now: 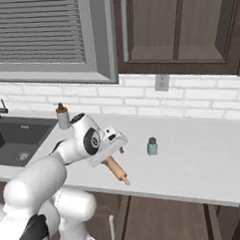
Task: Pick the rolling pin from the drawer and place it on the counter.
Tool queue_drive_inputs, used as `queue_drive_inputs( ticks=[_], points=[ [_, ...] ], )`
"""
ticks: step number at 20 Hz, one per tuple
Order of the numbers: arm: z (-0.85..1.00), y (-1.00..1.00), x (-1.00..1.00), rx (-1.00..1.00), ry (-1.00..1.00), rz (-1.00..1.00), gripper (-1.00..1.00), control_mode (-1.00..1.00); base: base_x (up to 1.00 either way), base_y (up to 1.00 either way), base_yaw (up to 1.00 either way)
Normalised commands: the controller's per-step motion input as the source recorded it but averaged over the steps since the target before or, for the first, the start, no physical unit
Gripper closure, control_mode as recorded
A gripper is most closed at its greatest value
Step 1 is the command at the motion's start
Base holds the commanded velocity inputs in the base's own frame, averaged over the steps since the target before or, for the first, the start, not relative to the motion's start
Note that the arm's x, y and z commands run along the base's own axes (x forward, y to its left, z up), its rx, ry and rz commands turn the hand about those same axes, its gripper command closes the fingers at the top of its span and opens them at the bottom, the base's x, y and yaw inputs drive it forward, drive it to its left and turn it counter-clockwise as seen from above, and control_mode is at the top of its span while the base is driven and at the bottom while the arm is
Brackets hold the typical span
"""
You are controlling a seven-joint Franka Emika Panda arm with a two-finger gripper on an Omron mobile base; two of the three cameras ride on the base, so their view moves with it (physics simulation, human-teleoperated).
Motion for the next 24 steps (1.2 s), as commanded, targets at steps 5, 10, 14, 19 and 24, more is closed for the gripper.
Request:
queue_drive_inputs(
  ticks=[5,10,14,19,24],
  points=[
    [1.0,0.3,-0.6,-0.04,-0.26,0.01,-1.0,-1.0,0.0,0.0,0.0],
    [1.0,0.47,-0.97,-0.1,-0.47,0.15,-1.0,-1.0,0.0,0.0,0.0],
    [1.0,0.07,-0.92,-0.06,-0.74,0.18,-1.0,-1.0,0.0,0.0,0.0],
    [1.0,0.01,-1.0,-0.01,-0.69,0.04,-1.0,-1.0,0.0,0.0,0.0],
    [1.0,0.0,-1.0,0.0,-0.65,0.04,-1.0,-1.0,0.0,0.0,0.0]
  ],
)
